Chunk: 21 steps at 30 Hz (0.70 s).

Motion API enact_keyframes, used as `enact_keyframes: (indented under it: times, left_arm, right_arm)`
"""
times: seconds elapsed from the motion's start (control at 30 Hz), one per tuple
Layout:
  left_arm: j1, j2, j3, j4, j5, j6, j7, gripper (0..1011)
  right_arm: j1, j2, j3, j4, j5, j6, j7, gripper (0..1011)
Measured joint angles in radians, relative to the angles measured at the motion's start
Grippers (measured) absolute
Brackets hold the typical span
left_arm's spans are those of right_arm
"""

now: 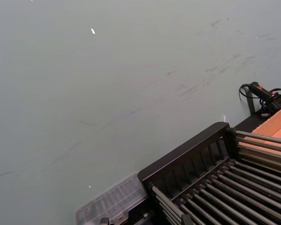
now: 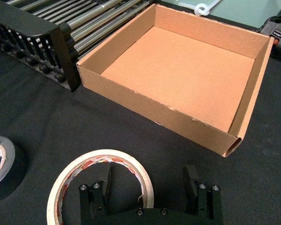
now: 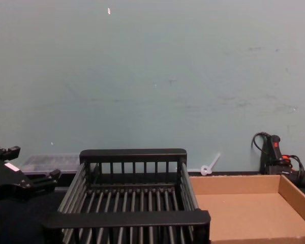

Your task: Pick up the white tape and place it into the black box , Pick up the silver tape and place it into the brown box.

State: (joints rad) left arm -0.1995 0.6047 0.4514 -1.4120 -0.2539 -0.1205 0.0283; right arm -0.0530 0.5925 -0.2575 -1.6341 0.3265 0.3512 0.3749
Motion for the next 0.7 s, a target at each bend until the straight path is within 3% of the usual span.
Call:
enact_keyframes:
  times: [0.7]
  left_arm:
    - [0.000, 0.000, 0.000, 0.000, 0.000, 0.000, 0.000, 1002]
  right_arm:
    - [0.000, 0.000, 0.000, -0.001, 0.000, 0.000, -0.001, 1002]
